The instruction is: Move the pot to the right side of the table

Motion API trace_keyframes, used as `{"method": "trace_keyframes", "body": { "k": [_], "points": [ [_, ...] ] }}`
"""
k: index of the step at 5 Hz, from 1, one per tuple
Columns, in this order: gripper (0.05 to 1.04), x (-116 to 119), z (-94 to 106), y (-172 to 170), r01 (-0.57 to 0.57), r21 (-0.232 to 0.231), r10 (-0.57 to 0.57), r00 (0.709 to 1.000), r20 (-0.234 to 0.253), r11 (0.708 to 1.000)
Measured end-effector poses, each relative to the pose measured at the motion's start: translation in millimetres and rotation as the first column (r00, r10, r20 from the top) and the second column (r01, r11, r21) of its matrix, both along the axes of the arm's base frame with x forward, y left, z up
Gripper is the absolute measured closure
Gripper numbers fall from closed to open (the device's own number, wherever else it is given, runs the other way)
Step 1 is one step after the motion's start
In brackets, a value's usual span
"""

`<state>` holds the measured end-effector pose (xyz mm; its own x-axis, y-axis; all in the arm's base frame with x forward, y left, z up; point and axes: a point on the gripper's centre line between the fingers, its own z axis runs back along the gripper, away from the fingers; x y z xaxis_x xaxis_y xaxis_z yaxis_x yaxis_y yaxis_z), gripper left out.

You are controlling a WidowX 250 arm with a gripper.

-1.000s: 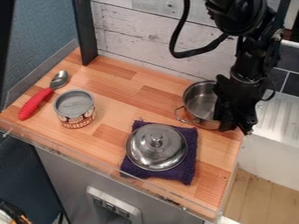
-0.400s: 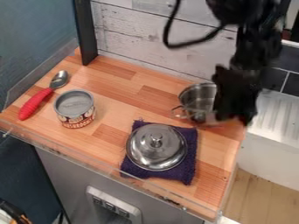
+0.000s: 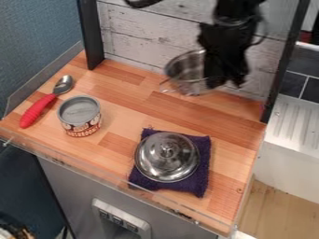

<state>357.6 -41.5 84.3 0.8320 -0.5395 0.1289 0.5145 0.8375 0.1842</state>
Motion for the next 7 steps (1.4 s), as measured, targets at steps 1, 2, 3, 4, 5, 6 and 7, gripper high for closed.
{"method": "trace_keyframes", "body": {
  "k": [1,2,3,4,5,6,7],
  "points": [
    [1.02,-7,-9.3,32,-0.076,0.009,0.076,0.997,-0.034,0.997],
    [1.021,-10,-18.2,60,-0.145,0.02,0.145,0.988,-0.059,0.989],
    [1.021,-15,-33.2,79,-0.192,0.04,0.195,0.976,-0.092,0.981],
    [1.021,-16,-41.5,87,-0.211,0.062,0.217,0.97,-0.11,0.976],
    [0.994,-12,-38.9,90,-0.217,0.079,0.225,0.967,-0.119,0.973],
    [0.83,-11,-43.1,90,-0.213,0.105,0.229,0.956,-0.181,0.971],
    [0.555,-9,-41.7,87,-0.2,0.128,0.224,0.952,-0.208,0.971]
  ]
}}
